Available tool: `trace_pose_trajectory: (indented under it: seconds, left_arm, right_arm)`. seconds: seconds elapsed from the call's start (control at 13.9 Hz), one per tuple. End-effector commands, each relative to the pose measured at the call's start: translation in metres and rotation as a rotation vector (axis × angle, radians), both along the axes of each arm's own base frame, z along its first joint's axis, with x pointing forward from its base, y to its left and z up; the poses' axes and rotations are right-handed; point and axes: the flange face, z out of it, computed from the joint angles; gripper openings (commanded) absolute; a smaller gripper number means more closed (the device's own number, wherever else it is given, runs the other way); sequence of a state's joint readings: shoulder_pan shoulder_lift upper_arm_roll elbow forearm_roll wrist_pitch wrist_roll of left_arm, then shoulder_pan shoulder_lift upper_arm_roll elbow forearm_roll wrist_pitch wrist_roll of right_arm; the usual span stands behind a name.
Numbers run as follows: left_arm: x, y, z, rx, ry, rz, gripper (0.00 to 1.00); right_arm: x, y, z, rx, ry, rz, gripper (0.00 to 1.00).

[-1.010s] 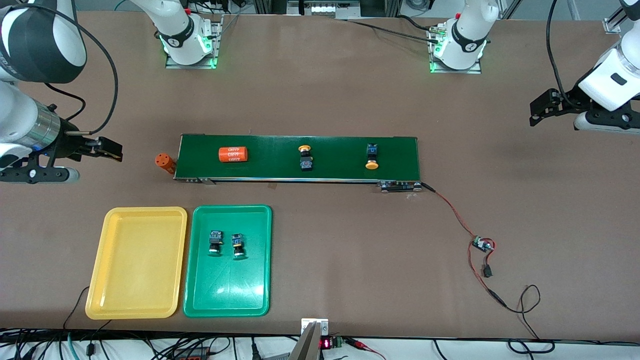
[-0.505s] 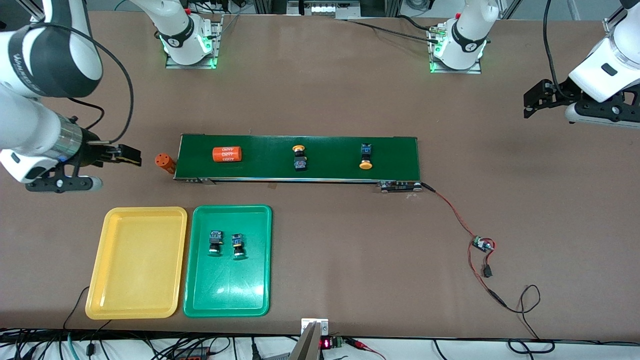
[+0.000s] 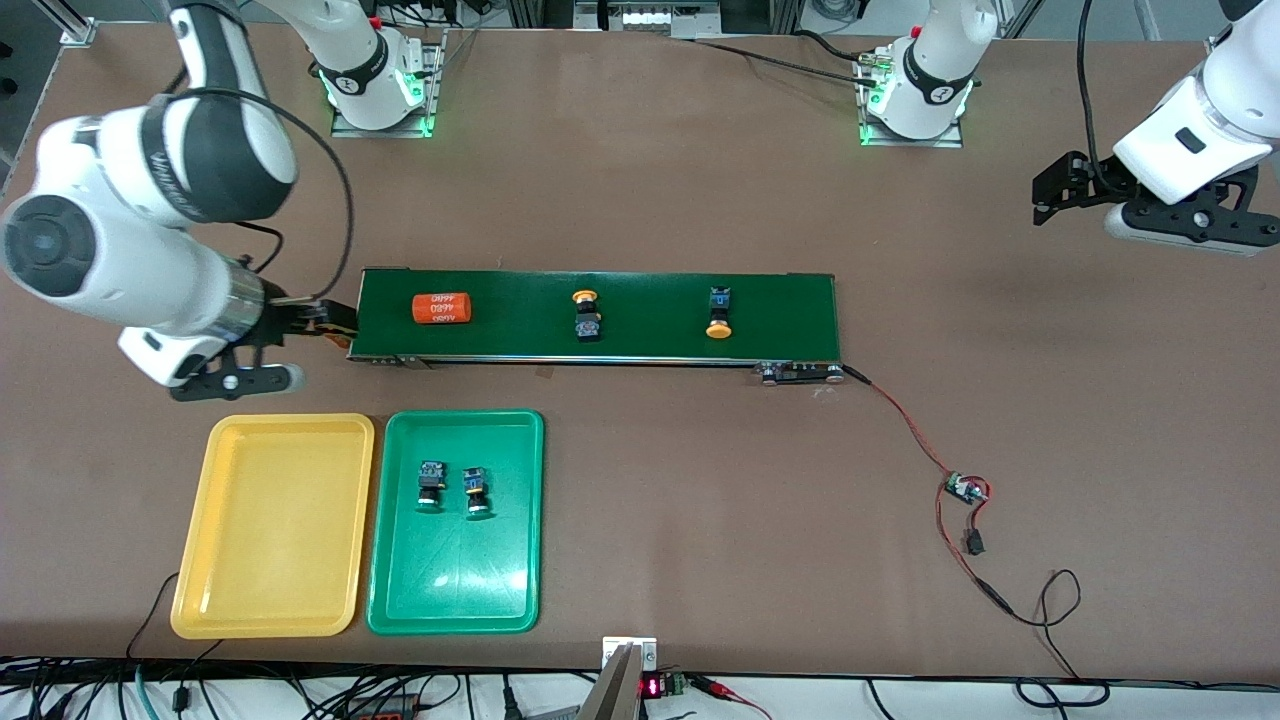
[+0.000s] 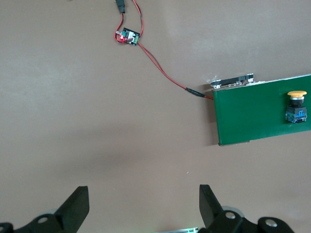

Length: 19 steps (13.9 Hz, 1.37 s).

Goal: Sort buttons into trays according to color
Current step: 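Reach the right gripper to the belt and grasp a yellow button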

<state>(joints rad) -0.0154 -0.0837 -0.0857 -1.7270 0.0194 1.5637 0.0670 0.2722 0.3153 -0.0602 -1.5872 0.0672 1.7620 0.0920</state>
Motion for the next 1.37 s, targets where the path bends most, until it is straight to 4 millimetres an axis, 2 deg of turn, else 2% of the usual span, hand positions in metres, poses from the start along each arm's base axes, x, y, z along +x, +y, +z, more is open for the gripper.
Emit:
trace_pose_trajectory:
  seconds: [0.0,0.14,0.22,0.29,0.43,0.58,0.65,0.72,0.87,0.94,1.01,1.08,1.3]
  left_arm:
    - [-0.002,-0.020,0.010,0.016,0.016,-0.059,1.00]
    - [-0.009,-0.030,0.015,0.011,0.044,-0.076,1.00]
    - [-0.018,-0.045,0.018,0.019,0.073,-0.105,1.00]
    - [-0.027,-0.058,0.034,0.027,0.086,-0.120,1.00]
    - [-0.033,-0.076,0.043,0.048,0.095,-0.151,1.00]
    - [-0.025,-0.059,0.048,0.039,0.055,-0.112,1.00]
    - [-0.021,-0.040,0.057,0.034,0.031,-0.070,1.00]
    - [-0.017,-0.025,0.075,0.026,-0.007,-0.036,1.00]
    - [-0.009,-0.007,0.074,0.024,-0.007,-0.004,1.00]
    - [-0.007,0.012,0.076,0.004,-0.007,0.020,1.00]
    - [-0.008,0.018,0.077,-0.022,0.000,0.034,1.00]
    - [-0.010,0.013,0.076,-0.027,0.017,0.029,1.00]
    - [-0.004,0.005,0.069,-0.070,0.035,0.014,1.00]
  right_arm:
    - [-0.010,0.036,-0.013,0.014,-0.042,-0.007,1.00]
    - [-0.020,0.072,-0.023,-0.002,-0.028,-0.045,1.00]
    - [-0.027,0.092,-0.026,-0.009,-0.025,-0.054,1.00]
    - [-0.036,0.113,-0.028,-0.017,-0.020,-0.065,1.00]
    - [-0.047,0.139,-0.037,-0.028,-0.009,-0.069,1.00]
    - [-0.058,0.175,-0.055,0.006,0.008,-0.114,1.00]
    - [-0.064,0.193,-0.065,0.002,0.002,-0.127,1.00]
    - [-0.068,0.207,-0.074,0.001,-0.003,-0.130,1.00]
    - [-0.077,0.227,-0.096,-0.014,0.004,-0.120,1.00]
    - [-0.081,0.234,-0.108,-0.024,0.011,-0.107,1.00]
    - [-0.085,0.241,-0.119,-0.036,0.019,-0.092,1.00]
    - [-0.085,0.243,-0.126,-0.042,0.024,-0.088,1.00]
    - [-0.082,0.239,-0.146,-0.059,0.041,-0.095,1.00]
